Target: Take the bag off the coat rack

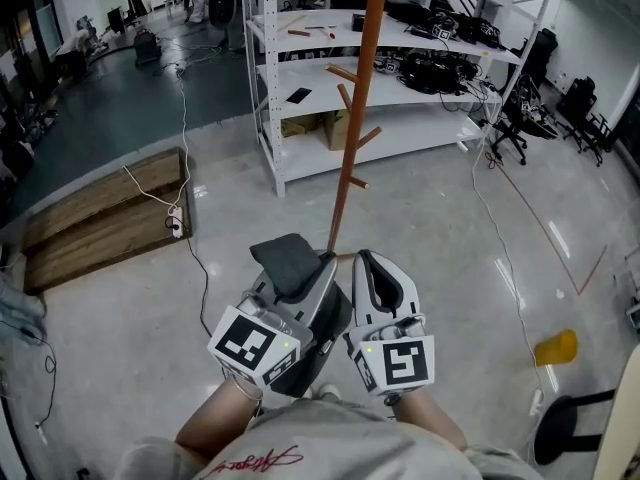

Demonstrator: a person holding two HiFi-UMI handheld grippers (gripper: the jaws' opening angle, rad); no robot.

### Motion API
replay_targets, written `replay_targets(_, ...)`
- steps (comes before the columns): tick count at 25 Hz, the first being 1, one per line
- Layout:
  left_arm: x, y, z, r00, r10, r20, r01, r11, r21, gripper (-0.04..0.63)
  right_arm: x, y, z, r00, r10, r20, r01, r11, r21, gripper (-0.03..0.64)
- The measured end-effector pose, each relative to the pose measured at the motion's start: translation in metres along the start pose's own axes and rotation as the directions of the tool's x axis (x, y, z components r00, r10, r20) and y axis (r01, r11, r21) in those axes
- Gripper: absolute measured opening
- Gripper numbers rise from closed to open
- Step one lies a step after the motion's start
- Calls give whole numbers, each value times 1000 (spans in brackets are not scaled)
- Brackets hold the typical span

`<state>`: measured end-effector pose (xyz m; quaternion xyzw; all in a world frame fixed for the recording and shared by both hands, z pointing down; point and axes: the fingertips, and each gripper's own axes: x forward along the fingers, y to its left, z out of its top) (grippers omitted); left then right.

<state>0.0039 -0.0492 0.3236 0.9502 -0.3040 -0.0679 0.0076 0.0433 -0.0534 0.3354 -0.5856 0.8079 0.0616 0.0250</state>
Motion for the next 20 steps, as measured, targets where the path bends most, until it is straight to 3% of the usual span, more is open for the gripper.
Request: replay_targets(20,6,-15,1,1000,15,-6,-15,1000,1,17,-9,-8,7,1000,19,6,-19,1000,-3,17)
